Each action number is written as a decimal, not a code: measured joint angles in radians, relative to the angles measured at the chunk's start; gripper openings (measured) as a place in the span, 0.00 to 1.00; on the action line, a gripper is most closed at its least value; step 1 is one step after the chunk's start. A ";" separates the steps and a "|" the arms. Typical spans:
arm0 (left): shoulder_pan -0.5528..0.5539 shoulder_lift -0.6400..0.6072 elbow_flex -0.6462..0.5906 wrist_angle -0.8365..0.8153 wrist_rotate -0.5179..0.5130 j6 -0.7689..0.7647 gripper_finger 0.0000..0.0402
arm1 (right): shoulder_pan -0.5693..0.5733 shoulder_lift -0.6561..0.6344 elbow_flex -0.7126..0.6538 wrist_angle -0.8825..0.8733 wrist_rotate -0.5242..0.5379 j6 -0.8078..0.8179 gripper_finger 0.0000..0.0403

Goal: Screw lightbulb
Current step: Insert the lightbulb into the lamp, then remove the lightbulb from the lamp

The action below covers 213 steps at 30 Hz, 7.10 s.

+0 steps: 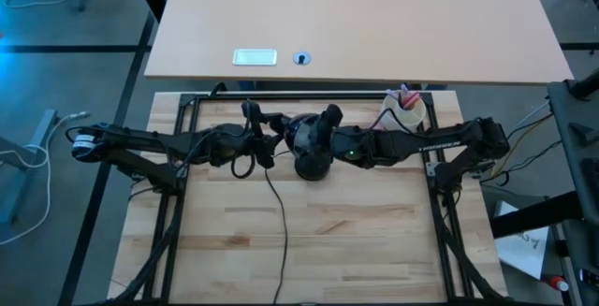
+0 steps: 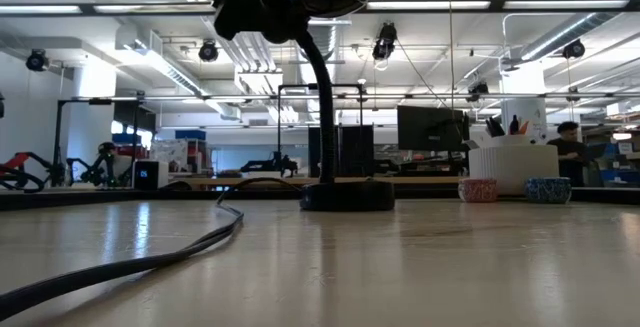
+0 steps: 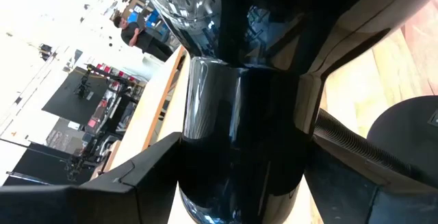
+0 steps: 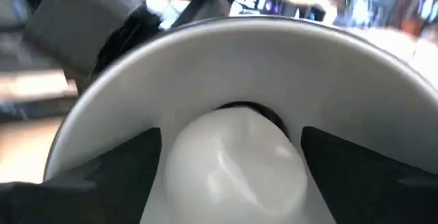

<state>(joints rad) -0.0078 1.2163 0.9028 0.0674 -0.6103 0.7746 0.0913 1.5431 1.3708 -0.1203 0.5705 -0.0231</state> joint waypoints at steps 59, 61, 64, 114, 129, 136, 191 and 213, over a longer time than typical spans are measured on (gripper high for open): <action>-0.038 -0.001 0.000 0.001 -0.006 -0.002 0.66 | 0.043 -0.003 0.000 -0.029 0.037 0.259 0.70; -0.038 -0.001 0.000 0.001 -0.007 -0.002 0.66 | 0.043 -0.003 0.000 -0.030 0.039 0.398 0.70; -0.038 -0.001 0.000 0.002 -0.007 -0.002 0.66 | 0.044 -0.003 0.000 -0.034 0.038 0.579 0.69; 0.049 0.042 0.120 -0.366 -0.126 -0.142 0.82 | 0.366 -0.585 -0.575 -0.198 0.107 0.350 0.90; -0.233 -0.113 0.178 -1.013 0.068 -1.128 0.81 | 0.492 -0.242 -0.137 -0.135 0.161 0.093 0.90; -0.492 -0.134 -0.009 -0.503 0.078 -1.109 0.81 | 0.494 -0.098 0.197 -0.158 0.163 -0.273 0.90; 0.177 0.174 0.426 -0.592 0.340 -0.106 0.81 | 0.116 -0.037 0.032 -0.232 0.218 -0.075 0.74; 0.174 0.183 0.410 -0.572 0.344 -0.167 0.64 | -0.011 -0.037 0.043 -0.182 -0.024 -0.045 0.72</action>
<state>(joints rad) 0.1664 1.3998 1.3128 -0.5050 -0.2661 0.6080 0.0800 1.5063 1.4143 -0.3026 0.5465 -0.0680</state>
